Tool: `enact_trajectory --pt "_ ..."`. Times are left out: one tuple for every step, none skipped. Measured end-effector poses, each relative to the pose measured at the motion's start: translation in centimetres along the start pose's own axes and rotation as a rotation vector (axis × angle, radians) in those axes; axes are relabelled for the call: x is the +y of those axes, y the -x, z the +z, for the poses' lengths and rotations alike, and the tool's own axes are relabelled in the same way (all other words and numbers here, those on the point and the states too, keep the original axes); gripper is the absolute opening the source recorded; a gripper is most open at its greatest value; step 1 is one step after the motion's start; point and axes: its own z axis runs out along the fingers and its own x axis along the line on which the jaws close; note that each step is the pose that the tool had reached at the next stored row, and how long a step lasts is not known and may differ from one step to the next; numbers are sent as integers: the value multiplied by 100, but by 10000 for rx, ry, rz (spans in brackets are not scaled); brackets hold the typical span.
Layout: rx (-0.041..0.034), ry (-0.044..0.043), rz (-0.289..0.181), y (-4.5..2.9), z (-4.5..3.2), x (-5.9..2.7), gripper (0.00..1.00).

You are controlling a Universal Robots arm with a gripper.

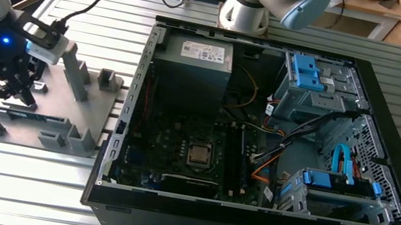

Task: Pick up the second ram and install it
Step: 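Pick up the second ram and move it above second insertion slot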

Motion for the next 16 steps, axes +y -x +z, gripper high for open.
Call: enact_trajectory --pt "0 -1 -51 0 0 0 10" --pt "-1 -2 -102 0 0 0 10" --pt "-1 -3 -154 0 0 0 10" --pt "-1 -4 -208 0 0 0 10" --pt "-1 -5 -257 0 0 0 10" --pt "-2 -6 -308 0 0 0 10" --pt "-3 -7 -357 0 0 0 10" --pt "-2 -8 -407 0 0 0 10" --pt "-3 -8 -458 0 0 0 10" --pt "-3 -10 -510 0 0 0 10" --pt "-4 -10 -565 0 0 0 10" --pt "-4 -12 -616 0 0 0 10" --pt "-4 -12 -668 0 0 0 10" --pt "-4 -13 -719 0 0 0 10" --pt "-5 -14 -770 0 0 0 10" --pt "-5 -15 -827 0 0 0 10"
